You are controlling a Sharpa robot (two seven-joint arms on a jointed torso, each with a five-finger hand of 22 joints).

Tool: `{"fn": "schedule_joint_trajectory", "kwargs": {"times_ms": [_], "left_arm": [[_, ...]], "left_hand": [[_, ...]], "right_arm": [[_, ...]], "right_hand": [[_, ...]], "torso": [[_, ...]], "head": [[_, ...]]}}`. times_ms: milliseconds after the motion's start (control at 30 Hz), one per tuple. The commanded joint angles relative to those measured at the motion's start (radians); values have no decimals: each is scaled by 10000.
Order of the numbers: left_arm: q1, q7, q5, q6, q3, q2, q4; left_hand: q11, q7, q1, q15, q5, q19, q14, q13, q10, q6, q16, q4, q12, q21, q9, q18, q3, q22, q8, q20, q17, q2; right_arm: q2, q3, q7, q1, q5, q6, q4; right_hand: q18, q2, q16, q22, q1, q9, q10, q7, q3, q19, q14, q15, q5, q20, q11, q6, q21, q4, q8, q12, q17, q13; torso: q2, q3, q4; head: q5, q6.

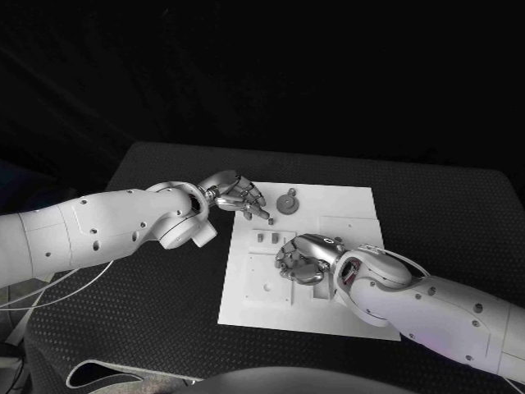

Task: Assemble the parts on the task board

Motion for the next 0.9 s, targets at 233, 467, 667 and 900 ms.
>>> {"fn": "schedule_joint_trajectory", "kwargs": {"times_ms": [233, 467, 667, 900], "left_arm": [[11, 71, -10, 111, 7, 11, 12], [11, 72, -10, 110, 7, 8, 12], [11, 75, -10, 109, 7, 11, 9], [11, 77, -9, 107, 7, 14, 5]], "left_hand": [[6, -8, -17, 3, -42, 36, 69, -3, -80, -70, -72, -10, 33, -13, -11, -77, 52, 16, 38, -12, 14, -50], [6, -8, -18, 2, -42, 37, 70, -2, -80, -71, -74, -10, 36, -13, -12, -77, 53, 17, 40, -12, 18, -49], [5, -8, -18, 2, -42, 37, 71, -2, -82, -71, -76, -10, 38, -13, -12, -77, 54, 17, 43, -13, 22, -49], [5, -8, -19, 2, -42, 38, 72, -1, -83, -72, -78, -10, 41, -12, -13, -77, 56, 18, 45, -13, 26, -47]], "right_arm": [[-57, 23, -119, 21, -113, -184, -65], [-73, 28, -136, 21, -168, -318, -17], [-119, 63, -180, 21, -298, -449, 80], [-135, 102, -212, 21, -400, -531, 124]], "right_hand": [[188, -126, -64, 40, -177, -27, -91, -44, -146, 16, 21, -57, 37, -51, 0, -61, 33, -11, -26, 67, -12, 99], [188, -502, -59, 73, -305, -69, -152, -13, -955, -8, 17, -36, 36, -98, 24, -286, 40, -75, -142, 77, 13, 309], [188, -719, -64, 65, -247, -97, -164, 6, -1418, -25, 13, -20, 38, -103, 38, -384, 10, -67, -197, 81, 27, 451], [188, -735, -70, 55, -182, -107, -166, 8, -1539, -22, 14, -19, 40, -105, 38, -397, -9, -66, -208, 75, 31, 507]], "torso": [[2, -2, -2], [3, 1, 0], [-1, -3, 1], [-3, -3, -3]], "head": [[-15, 5], [-30, 4], [-43, 11], [-54, 22]]}}
